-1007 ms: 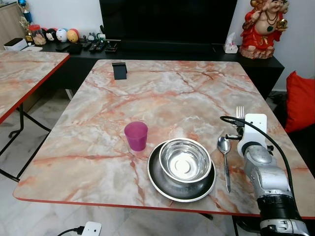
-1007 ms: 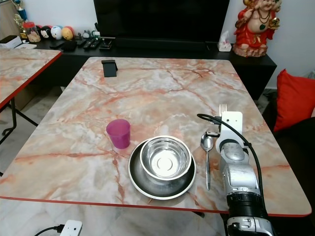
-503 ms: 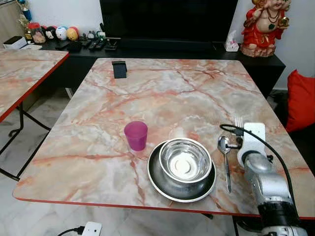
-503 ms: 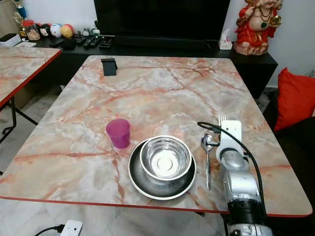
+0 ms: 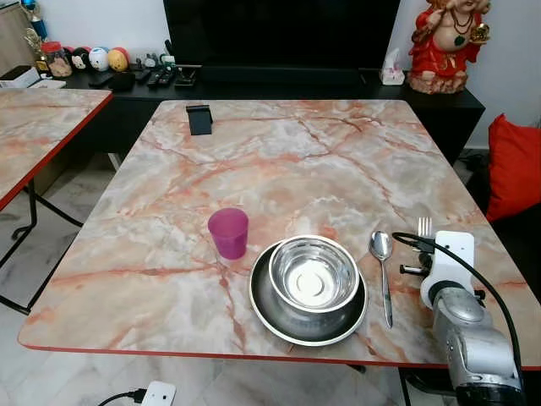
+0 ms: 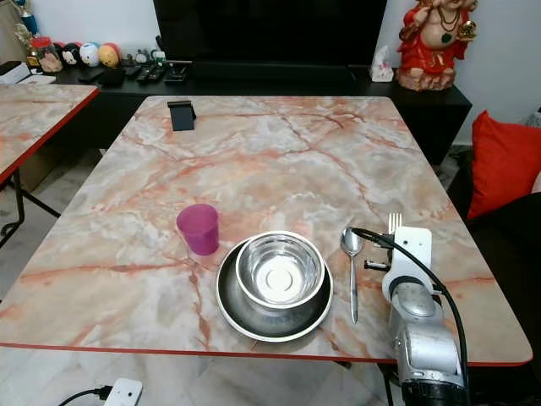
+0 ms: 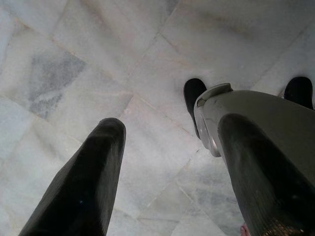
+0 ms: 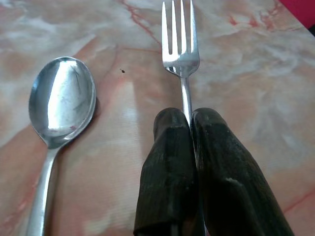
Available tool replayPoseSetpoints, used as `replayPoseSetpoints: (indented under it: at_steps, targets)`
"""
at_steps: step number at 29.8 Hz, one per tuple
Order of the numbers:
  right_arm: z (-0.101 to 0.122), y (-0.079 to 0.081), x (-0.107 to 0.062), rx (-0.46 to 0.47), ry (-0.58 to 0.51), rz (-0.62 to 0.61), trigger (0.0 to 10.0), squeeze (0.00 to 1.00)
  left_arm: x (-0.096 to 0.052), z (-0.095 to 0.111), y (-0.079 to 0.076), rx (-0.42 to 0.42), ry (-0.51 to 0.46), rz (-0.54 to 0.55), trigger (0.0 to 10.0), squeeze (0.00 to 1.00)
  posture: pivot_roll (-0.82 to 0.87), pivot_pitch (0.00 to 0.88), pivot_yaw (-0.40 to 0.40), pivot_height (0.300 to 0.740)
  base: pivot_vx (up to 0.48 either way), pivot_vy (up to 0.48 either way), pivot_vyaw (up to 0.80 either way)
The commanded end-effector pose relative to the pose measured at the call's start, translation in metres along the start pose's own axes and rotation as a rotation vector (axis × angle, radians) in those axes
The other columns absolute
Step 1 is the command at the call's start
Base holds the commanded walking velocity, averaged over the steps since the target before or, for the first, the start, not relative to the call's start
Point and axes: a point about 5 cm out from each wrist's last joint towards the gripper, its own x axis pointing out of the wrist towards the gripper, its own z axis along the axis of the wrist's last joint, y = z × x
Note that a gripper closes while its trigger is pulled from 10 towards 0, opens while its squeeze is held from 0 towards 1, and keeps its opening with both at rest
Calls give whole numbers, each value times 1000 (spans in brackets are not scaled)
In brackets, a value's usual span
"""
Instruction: Setting the table
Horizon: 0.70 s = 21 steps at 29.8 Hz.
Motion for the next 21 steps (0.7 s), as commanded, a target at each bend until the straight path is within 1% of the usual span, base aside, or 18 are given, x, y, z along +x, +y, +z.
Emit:
replayPoseSetpoints:
  at_steps: [1, 5, 8, 14, 21]
  targets:
    - [12, 2, 1, 10, -38, 10, 10000, 0, 0, -1, 2, 11, 7, -1, 10000, 0, -37, 0, 7, 740, 0, 0, 0]
    - [12, 4, 2, 12, -37, 18, 10000, 0, 0, -1, 2, 10, 8, 1, 10000, 0, -36, 0, 6, 740, 0, 0, 0]
    - [8, 9, 6, 10, -25, 38, 10000, 0, 0, -1, 2, 9, 10, 2, 10000, 0, -29, 0, 4, 740, 0, 0, 0]
    - [7, 18, 8, 1, -11, 65, 10000, 0, 0, -1, 2, 6, 10, 4, 10000, 0, -29, 0, 4, 740, 0, 0, 0]
    - [4, 21, 10, 3, -4, 76, 10000, 0, 0, -1, 2, 6, 9, 4, 10000, 0, -29, 0, 4, 740, 0, 0, 0]
